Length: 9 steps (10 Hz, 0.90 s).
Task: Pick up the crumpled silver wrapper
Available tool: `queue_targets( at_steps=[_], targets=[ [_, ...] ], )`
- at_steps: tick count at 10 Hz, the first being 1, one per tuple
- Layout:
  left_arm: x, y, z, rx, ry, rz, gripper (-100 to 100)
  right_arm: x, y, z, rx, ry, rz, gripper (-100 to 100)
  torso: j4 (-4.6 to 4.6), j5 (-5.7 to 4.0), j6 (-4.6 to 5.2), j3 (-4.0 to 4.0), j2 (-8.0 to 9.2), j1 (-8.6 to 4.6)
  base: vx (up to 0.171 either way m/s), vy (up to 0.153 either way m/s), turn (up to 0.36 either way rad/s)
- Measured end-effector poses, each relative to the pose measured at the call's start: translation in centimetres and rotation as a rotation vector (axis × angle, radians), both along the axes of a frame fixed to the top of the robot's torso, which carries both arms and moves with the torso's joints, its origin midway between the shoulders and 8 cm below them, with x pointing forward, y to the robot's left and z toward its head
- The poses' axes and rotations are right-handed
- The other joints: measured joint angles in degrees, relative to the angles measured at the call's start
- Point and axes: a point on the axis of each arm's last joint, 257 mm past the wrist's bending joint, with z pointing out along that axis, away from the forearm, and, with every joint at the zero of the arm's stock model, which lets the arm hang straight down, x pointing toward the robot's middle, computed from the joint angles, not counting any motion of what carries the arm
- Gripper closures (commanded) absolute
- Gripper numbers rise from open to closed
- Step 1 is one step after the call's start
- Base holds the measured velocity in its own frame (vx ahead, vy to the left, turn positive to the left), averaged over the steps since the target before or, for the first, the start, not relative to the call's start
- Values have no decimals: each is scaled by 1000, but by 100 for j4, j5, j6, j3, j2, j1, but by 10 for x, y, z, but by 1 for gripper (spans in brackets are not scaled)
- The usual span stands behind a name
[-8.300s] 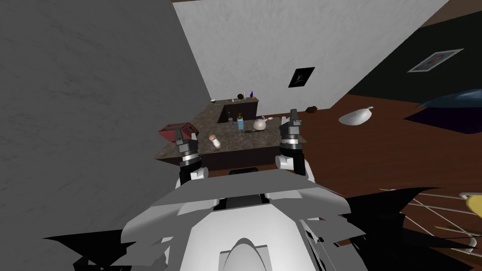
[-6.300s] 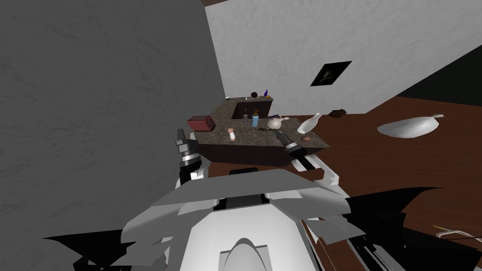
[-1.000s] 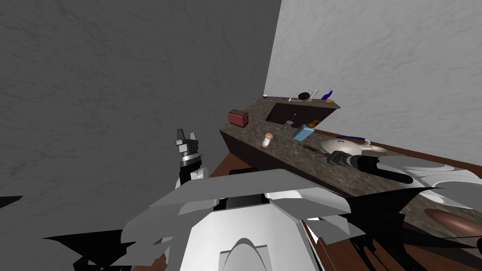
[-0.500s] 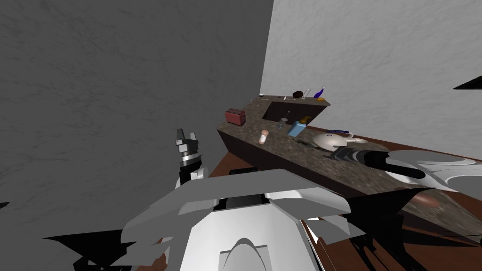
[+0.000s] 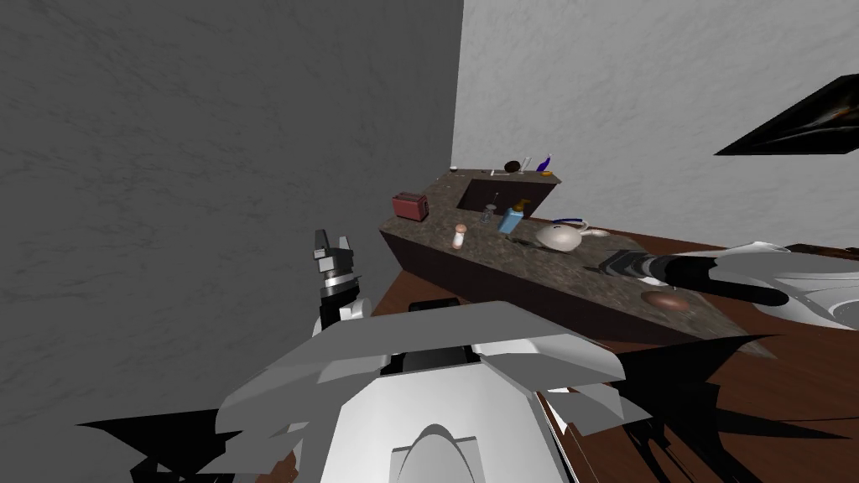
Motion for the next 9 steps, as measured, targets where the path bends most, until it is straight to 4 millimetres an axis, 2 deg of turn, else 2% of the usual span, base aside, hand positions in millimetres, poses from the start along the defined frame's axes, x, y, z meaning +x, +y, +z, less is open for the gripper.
queue_targets(
  at_steps=[1, 3, 5, 7, 8, 9],
  targets=[
    [0, 0, 0, 0, 0, 0, 0, 6, -1, 9, -4, -14, -7, -100, -1, 0, -3, -2, -4, 1, 72, 2, 185],
    [0, 0, 0, 0, 0, 0, 0, 5, 2, -1, -16, -9, 6, -100, -24, -1, -17, -59, -101, 1, 174, -21, 225],
    [0, 0, 0, 0, 0, 0, 0, -7, 13, -26, -8, 30, 36, -100, -30, -2, -17, -70, -118, 9, 154, 28, 199],
    [0, 0, 0, 0, 0, 0, 0, -29, 31, -57, 12, 86, 78, -100, -31, 3, -17, -74, -125, 26, 172, 34, 219],
    [0, 0, 0, 0, 0, 0, 0, -35, 36, -68, 17, 105, 95, -100, -31, 4, -14, -71, -117, 24, 2, 15, -24],
    [0, 0, 0, 0, 0, 0, 0, -35, 37, -69, 18, 108, 100, 0, -20, 6, -8, -46, -74, 22, 0, 0, 0]
  ],
)
